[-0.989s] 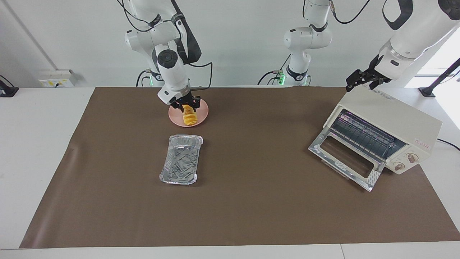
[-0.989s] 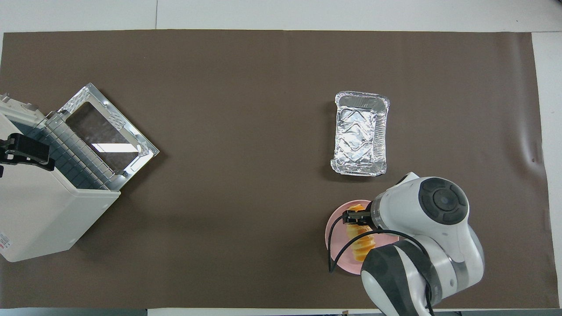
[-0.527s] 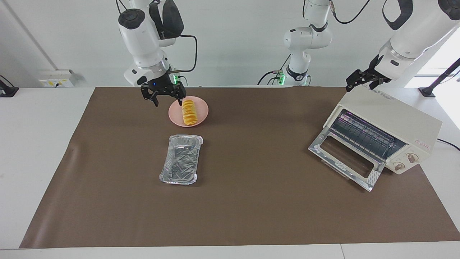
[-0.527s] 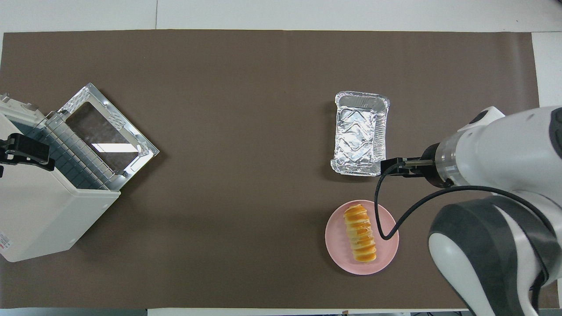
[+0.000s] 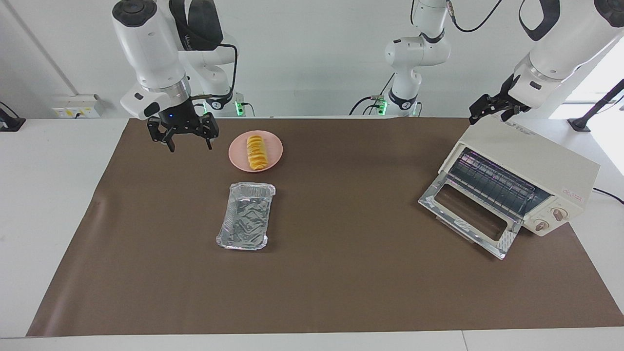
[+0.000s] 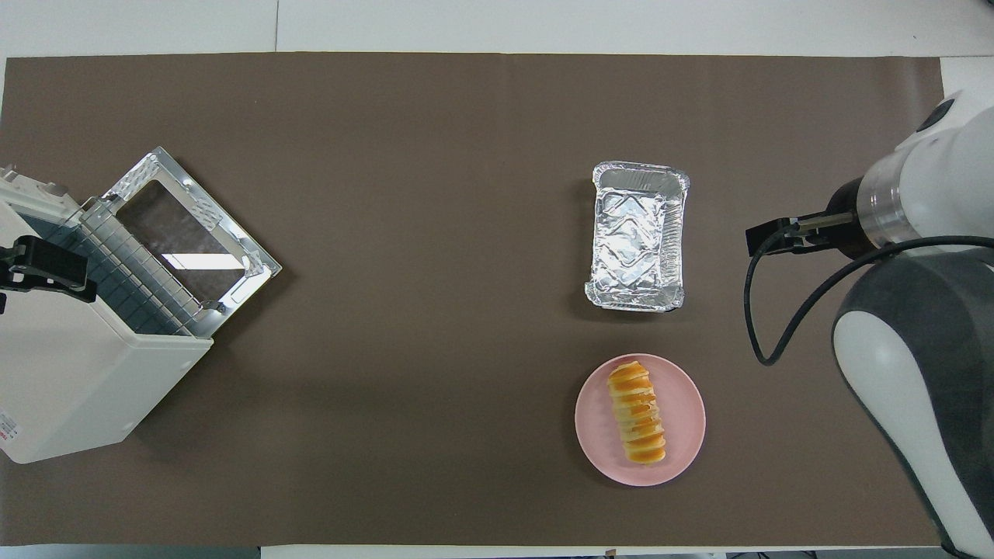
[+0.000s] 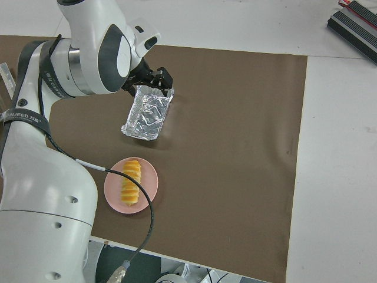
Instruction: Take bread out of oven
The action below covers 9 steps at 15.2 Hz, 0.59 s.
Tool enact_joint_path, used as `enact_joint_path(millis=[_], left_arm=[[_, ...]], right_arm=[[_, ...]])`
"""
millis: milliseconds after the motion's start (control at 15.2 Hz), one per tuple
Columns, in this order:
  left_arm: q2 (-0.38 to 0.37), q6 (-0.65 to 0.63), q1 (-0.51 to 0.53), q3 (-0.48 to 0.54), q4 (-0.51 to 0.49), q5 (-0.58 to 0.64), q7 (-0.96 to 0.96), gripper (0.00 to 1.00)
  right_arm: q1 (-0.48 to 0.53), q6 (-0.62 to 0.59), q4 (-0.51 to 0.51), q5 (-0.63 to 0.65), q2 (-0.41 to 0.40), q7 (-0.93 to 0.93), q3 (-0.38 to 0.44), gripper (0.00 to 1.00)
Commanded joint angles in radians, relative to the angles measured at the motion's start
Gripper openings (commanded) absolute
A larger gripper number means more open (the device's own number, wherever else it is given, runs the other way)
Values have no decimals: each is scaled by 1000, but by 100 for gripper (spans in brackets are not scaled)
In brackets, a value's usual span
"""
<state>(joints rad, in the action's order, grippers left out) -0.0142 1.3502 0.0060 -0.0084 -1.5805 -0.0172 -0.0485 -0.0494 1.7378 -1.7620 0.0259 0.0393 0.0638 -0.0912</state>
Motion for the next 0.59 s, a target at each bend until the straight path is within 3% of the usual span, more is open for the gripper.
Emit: enact_joint_path(millis=[0,527], left_arm=[[-21,15,-6,5,-24,2,-10,100],[-21,15,-6,5,-24,2,-10,100]], right_arm=[[34,-14,26,8,-9,-19,-10,100],[123,-53,81,-3,-22,-25,-10,100]])
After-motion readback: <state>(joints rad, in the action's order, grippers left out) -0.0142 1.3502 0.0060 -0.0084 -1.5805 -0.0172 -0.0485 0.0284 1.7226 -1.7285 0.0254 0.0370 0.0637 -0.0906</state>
